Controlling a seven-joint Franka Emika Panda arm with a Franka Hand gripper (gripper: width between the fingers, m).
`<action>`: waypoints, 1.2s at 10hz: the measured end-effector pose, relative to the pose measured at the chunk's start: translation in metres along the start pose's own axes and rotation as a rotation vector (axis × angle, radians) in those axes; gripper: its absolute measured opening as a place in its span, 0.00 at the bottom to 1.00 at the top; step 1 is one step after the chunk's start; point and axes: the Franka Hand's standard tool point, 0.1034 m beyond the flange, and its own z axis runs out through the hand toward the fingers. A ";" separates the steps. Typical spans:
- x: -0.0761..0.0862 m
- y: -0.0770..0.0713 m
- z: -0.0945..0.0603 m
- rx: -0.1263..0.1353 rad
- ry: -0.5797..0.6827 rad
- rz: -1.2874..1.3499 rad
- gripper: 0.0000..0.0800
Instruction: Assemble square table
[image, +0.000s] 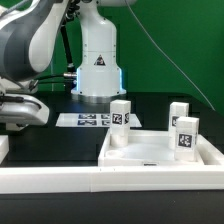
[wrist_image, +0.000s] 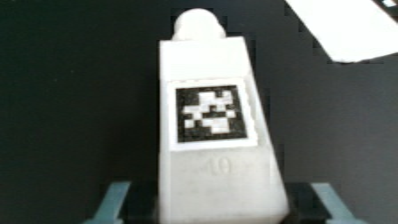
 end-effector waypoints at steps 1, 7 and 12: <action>-0.006 -0.008 -0.011 0.002 0.008 0.004 0.36; -0.018 -0.026 -0.054 0.007 0.100 0.032 0.36; -0.009 -0.058 -0.086 -0.044 0.488 0.006 0.36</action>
Offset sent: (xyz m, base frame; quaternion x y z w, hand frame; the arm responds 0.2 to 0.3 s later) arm 0.0343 0.0222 0.0643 0.0192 -0.0210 0.0591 0.9978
